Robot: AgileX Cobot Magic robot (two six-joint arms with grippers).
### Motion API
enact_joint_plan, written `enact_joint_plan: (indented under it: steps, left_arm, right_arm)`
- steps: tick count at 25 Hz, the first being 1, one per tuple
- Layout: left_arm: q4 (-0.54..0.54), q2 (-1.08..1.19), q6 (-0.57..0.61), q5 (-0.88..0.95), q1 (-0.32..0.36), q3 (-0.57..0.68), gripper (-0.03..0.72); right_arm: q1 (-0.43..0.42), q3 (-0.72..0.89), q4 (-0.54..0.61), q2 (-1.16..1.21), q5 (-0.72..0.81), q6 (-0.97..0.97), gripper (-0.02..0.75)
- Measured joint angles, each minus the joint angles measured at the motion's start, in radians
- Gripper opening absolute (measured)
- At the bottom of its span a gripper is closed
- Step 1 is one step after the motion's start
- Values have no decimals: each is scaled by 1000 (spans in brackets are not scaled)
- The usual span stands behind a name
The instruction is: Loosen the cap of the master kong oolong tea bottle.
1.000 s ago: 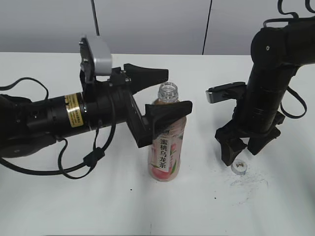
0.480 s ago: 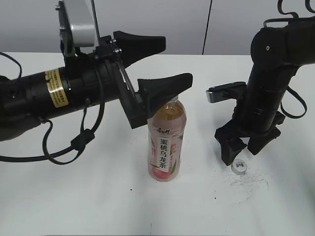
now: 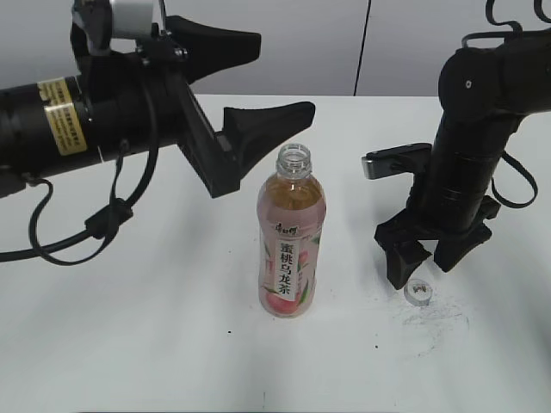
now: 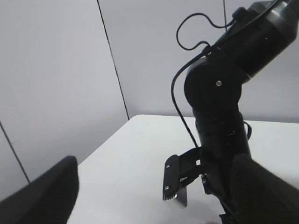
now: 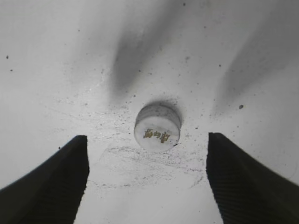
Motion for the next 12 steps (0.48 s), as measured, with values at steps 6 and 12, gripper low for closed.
enact_joint_plan:
  steps: [6,12]
  left_arm:
    - [-3,-91,-103,170,0,0,589]
    - [-58,-222,-165,411,0,0,589]
  right_arm:
    - [0,0,-1,0,0,3,587]
    - [0,0,-1,0,3,4,587]
